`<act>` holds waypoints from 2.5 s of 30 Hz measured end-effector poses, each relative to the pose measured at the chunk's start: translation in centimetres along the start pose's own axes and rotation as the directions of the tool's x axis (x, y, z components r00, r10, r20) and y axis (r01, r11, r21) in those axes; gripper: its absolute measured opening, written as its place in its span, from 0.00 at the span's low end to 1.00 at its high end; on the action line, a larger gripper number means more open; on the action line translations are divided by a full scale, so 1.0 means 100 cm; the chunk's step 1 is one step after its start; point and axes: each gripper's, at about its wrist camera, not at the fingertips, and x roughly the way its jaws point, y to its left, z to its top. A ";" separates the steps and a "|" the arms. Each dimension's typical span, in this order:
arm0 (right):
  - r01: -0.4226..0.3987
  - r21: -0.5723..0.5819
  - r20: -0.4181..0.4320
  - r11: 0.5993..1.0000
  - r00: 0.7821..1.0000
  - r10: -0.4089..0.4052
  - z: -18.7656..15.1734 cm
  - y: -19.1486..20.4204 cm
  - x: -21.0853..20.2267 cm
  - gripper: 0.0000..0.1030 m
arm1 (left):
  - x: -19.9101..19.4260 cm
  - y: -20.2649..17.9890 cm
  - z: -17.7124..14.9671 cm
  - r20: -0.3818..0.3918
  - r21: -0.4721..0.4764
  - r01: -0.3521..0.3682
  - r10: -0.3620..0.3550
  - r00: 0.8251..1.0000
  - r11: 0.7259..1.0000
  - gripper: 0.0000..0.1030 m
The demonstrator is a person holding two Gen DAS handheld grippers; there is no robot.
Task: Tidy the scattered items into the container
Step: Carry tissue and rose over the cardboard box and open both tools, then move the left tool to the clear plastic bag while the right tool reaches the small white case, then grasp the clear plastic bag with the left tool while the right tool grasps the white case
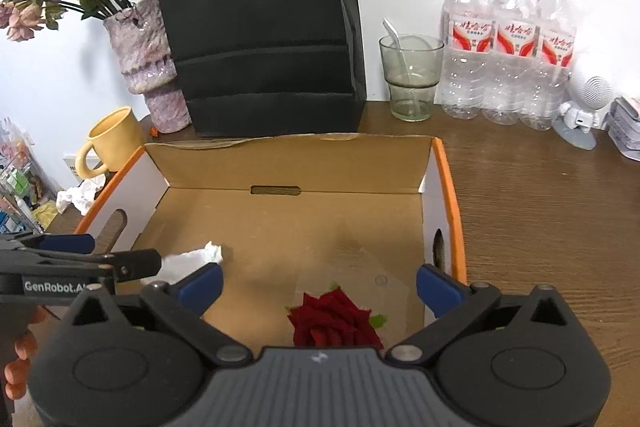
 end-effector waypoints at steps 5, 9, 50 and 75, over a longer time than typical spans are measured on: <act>0.008 0.006 0.025 1.000 1.000 -0.008 -0.003 0.003 -0.022 1.00 | -0.020 0.002 -0.004 0.021 -0.007 0.006 -0.006 1.000 1.000 1.00; 0.010 -0.002 0.054 1.000 0.999 -0.010 -0.005 0.011 -0.044 1.00 | -0.040 0.003 -0.009 0.048 -0.005 0.011 -0.011 0.999 1.000 1.00; -0.037 -0.133 0.152 0.990 0.987 0.057 -0.211 0.145 -0.141 0.87 | -0.146 0.105 -0.189 0.134 0.016 0.061 -0.062 0.989 0.998 1.00; -0.042 -0.171 0.087 0.984 0.995 0.058 -0.230 0.163 -0.098 0.24 | -0.126 0.116 -0.207 0.172 0.056 0.104 -0.112 0.979 0.993 0.39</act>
